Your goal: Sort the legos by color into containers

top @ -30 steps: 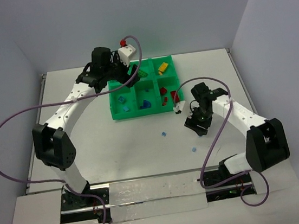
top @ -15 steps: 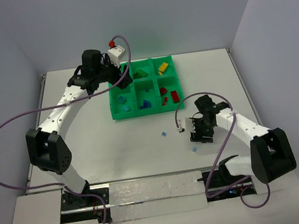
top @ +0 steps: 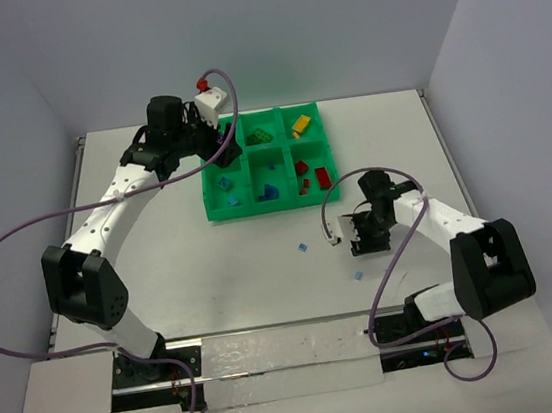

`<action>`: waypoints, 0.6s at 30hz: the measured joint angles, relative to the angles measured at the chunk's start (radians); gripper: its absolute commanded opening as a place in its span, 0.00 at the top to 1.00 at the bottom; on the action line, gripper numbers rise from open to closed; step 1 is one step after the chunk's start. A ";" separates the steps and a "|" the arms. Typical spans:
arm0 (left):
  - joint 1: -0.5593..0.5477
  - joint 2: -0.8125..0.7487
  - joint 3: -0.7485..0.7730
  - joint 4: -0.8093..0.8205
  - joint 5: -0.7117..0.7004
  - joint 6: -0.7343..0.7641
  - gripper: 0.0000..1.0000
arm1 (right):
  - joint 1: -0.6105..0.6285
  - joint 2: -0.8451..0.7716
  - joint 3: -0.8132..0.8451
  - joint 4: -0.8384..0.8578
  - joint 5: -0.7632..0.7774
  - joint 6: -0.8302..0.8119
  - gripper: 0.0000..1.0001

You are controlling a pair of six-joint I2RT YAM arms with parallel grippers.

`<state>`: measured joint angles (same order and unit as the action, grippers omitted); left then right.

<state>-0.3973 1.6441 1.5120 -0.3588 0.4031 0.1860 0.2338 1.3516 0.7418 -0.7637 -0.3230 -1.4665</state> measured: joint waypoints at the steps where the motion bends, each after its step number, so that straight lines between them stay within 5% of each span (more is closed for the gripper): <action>1: 0.000 -0.002 -0.005 0.002 -0.004 0.000 0.17 | -0.002 0.009 0.006 -0.008 -0.001 -0.011 0.36; 18: 0.000 -0.030 -0.033 0.005 -0.034 -0.013 0.17 | -0.006 0.074 0.011 -0.043 -0.004 -0.039 0.53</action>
<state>-0.3973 1.6142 1.4792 -0.3542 0.3691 0.1730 0.2279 1.4252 0.7532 -0.8069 -0.3269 -1.5056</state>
